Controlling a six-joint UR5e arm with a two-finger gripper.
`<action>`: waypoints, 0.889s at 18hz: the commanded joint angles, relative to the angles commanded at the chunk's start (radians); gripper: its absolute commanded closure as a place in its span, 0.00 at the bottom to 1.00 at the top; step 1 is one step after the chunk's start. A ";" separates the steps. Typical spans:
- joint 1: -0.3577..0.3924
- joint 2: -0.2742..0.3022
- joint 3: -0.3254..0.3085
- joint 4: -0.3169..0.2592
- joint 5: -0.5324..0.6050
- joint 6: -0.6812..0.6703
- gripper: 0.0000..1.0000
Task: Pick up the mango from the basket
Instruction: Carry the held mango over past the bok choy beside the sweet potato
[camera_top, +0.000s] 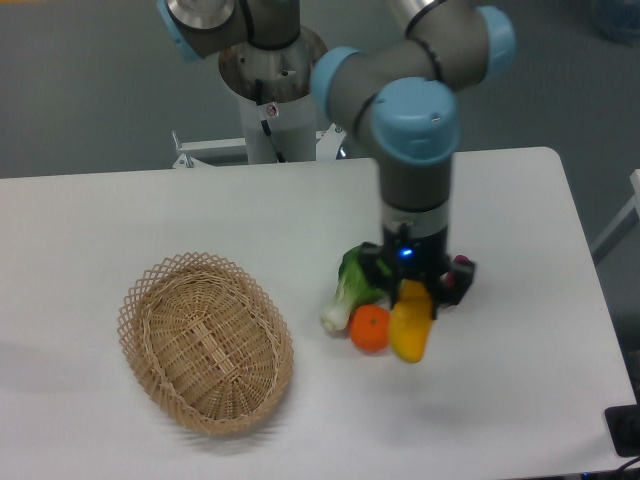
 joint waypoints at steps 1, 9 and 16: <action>0.018 0.000 0.000 0.000 0.000 0.028 0.63; 0.080 -0.005 0.002 0.005 -0.003 0.115 0.63; 0.080 -0.006 0.002 0.011 -0.003 0.117 0.63</action>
